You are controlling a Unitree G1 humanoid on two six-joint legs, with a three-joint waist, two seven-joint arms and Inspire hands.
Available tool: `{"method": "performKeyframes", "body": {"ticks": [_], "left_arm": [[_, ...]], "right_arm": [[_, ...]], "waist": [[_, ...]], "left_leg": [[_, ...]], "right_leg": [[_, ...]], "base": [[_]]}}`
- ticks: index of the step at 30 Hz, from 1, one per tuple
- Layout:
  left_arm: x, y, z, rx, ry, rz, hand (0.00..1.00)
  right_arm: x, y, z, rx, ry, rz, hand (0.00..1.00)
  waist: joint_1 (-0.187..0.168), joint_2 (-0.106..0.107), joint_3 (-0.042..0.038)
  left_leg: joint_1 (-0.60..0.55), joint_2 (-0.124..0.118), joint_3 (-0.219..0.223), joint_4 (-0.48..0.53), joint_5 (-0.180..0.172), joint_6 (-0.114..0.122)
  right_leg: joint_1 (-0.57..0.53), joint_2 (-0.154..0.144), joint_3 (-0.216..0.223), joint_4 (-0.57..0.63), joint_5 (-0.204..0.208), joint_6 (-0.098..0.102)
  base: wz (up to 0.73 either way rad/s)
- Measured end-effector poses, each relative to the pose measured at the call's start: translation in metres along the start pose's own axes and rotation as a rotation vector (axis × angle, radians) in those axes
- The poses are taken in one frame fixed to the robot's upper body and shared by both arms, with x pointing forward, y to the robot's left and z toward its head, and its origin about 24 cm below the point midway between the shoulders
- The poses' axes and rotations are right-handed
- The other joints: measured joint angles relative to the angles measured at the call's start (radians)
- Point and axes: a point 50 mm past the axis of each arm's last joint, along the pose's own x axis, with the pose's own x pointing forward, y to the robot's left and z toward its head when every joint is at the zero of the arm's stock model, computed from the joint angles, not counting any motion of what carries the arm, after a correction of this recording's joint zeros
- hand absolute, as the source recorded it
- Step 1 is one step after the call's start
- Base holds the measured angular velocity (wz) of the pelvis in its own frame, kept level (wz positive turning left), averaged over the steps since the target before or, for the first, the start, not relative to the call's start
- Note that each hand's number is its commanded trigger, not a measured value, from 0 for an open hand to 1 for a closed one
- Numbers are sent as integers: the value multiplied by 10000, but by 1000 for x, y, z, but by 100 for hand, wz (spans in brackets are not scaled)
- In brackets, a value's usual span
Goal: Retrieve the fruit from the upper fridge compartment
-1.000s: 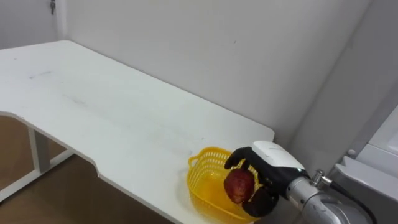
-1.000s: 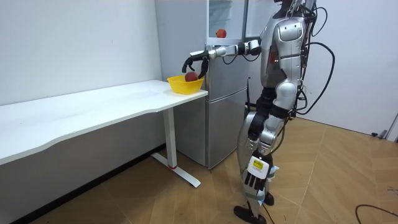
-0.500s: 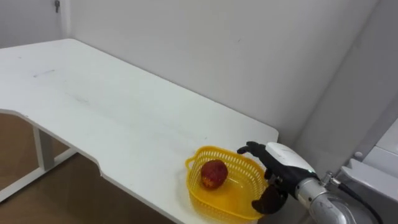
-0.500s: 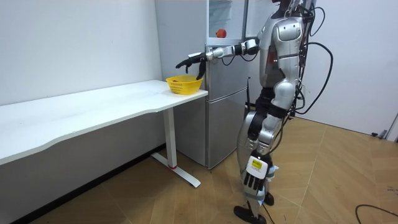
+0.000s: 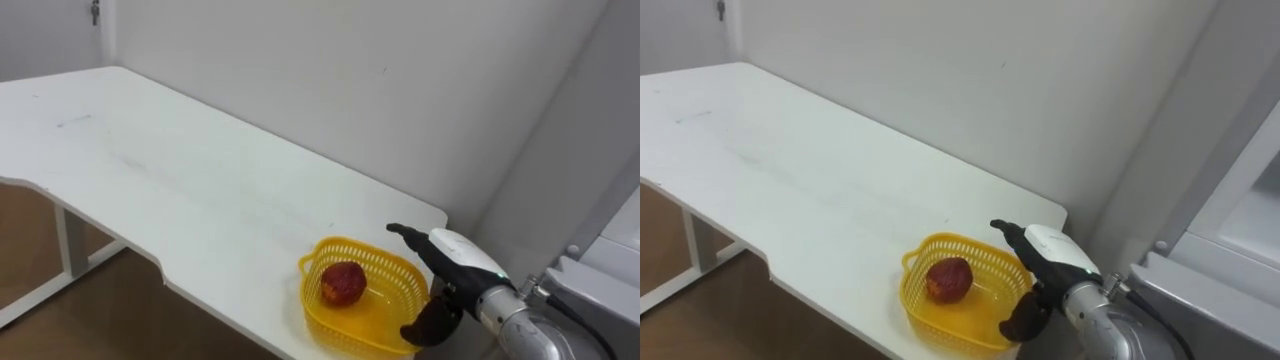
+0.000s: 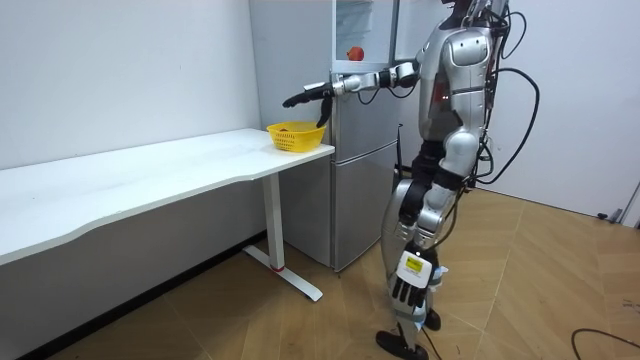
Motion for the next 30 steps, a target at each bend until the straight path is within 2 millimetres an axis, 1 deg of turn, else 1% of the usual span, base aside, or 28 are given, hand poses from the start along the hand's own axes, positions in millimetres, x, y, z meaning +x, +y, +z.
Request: {"method": "performKeyframes", "body": {"ticks": [5, 6, 8, 11, 12, 14, 15, 17, 18, 19, 20, 21, 22, 23, 24, 28, 30], "left_arm": [[-1, -2, -3, 7, 6, -60, 0], [-1, -4, -4, -30, 33, -138, 0], [-1, -7, -6, -232, 57, -207, 0], [-1, -14, -10, -403, 111, -325, 0], [-1, -14, -10, -403, 93, -324, 0], [-2, -15, -12, -395, 88, -293, 0], [-2, -15, -12, -394, 72, -282, 0], [-2, -15, -12, -419, 75, -287, 0], [-2, -15, -13, -398, 87, -276, 0], [-2, -17, -16, -379, 180, -265, 0], [-2, -18, -17, -384, 198, -257, 0], [-2, -19, -18, -395, 218, -237, 0], [-2, -21, -20, -421, 224, -209, 0], [-2, -23, -20, -448, 220, -207, 0], [-2, -24, -20, -541, 198, -188, 0], [-2, -27, -20, -839, 87, -116, 0], [-3, -28, -21, -843, 45, -120, 0]], "right_arm": [[0, -2, 1, -1, -57, -83, 0], [0, -5, 2, 51, -118, -202, 0], [-1, -16, 8, 188, -381, -660, 0], [-4, -40, 24, 462, -1097, -2072, 0], [-5, -43, 26, 620, -1209, -2260, 0], [-9, -55, 36, 1112, -1732, -3008, 0], [-10, -58, 40, 1175, -1901, -3189, 0], [-18, -72, 53, 1656, -2667, -4016, 0], [-20, -76, 55, 1702, -2827, -4247, 0], [-23, -81, 60, 1786, -3092, -4671, 0], [-25, -84, 63, 1831, -3221, -4848, 0], [-29, -89, 67, 1876, -3452, -5220, 0], [-33, -94, 72, 1894, -3704, -5602, 0], [-35, -97, 74, 1912, -3858, -5794, 0], [-40, -102, 80, 1950, -4201, -6194, 0], [-60, -121, 91, 2094, -5155, -7573, 0], [-70, -126, 95, 2349, -5539, -8097, 0]], "waist": [[-35, 61, -21], [-50, 105, -30], [-62, 191, -33], [-120, 384, -50], [-146, 401, -58], [-342, 470, -72], [-373, 490, -83], [-591, 598, -96], [-603, 634, -99], [-628, 730, -101], [-677, 782, -99], [-804, 884, -100], [-848, 963, -123], [-848, 989, -138], [-876, 1062, -118], [-1182, 1195, -135], [-1324, 1268, -166]], "left_leg": [[20, -4, -38, 8, 0, 0], [24, -11, -37, 14, 0, 0], [17, -16, -17, 23, 0, 1], [160, -12, 55, -58, 10, 15], [180, -8, 50, -58, 10, 15], [197, -5, -19, -36, 10, 15], [203, -4, -10, -31, 10, 15], [217, -15, 16, -37, 10, 14], [256, -14, 50, -44, 10, 14], [347, -2, 128, -56, 10, 14], [378, 0, 149, -63, 10, 14], [494, -4, 173, -112, 9, 16], [562, 8, 287, -209, 9, 16], [609, 15, 360, -240, 9, 16], [673, 32, 471, -276, 8, 17], [843, 48, 650, -277, 9, 19], [896, 57, 725, -388, 9, 20]], "right_leg": [[35, -4, -78, -1, 0, 0], [42, 4, -63, -1, 0, 0], [36, 17, -62, -3, 0, 0], [106, 9, 8, -8, 0, 0], [127, 6, 0, -8, 0, 0], [211, -9, -94, -55, 0, 1], [216, -20, -78, -84, 0, 1], [238, -6, 26, -165, 1, 2], [240, -2, 77, -162, 1, 2], [287, 17, 105, -160, 1, 2], [328, 22, 112, -160, 1, 2], [397, 30, 144, -155, 1, 3], [393, 41, 312, -151, -2, 8], [384, 56, 371, -151, -2, 8], [401, 85, 483, -152, -2, 7], [424, 99, 725, -141, -1, 5], [460, 102, 790, -142, -1, 5]], "base": [[2], [0], [-2], [-6], [5], [11], [0], [-5], [-14], [-17], [-14], [-13], [-21], [-33], [-28], [-16], [-12]]}}
